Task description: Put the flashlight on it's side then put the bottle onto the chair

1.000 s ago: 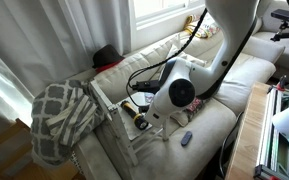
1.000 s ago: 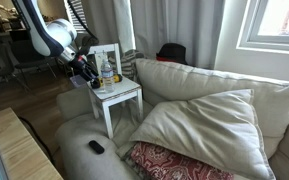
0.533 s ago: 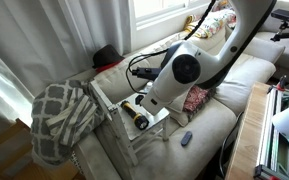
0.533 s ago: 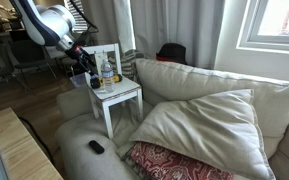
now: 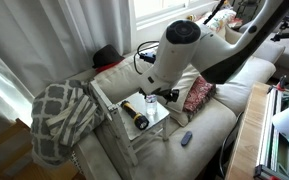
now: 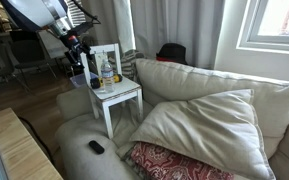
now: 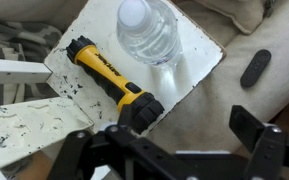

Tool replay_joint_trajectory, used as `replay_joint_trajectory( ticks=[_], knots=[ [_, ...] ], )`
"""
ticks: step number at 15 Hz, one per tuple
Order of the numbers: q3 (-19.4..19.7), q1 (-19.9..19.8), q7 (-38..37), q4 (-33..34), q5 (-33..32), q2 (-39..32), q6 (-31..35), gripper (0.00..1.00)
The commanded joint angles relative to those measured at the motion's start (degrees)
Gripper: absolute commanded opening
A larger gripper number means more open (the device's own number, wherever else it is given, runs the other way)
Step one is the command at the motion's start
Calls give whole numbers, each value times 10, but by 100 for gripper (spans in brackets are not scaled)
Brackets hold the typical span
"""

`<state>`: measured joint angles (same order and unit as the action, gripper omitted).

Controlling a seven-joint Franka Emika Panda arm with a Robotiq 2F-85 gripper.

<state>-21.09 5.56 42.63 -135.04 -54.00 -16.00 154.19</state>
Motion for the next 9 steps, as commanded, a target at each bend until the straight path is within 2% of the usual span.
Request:
replay_joint_trajectory(
  ticks=[1, 4, 8, 9],
  knots=[
    [-29, -31, 13, -40, 119, 67, 14, 100],
    [-42, -43, 17, -44, 231, 102, 3, 100],
    [-37, -60, 37, -39, 388, 136, -36, 100],
    [6, -24, 45, -36, 429, 142, -47, 100]
  ],
)
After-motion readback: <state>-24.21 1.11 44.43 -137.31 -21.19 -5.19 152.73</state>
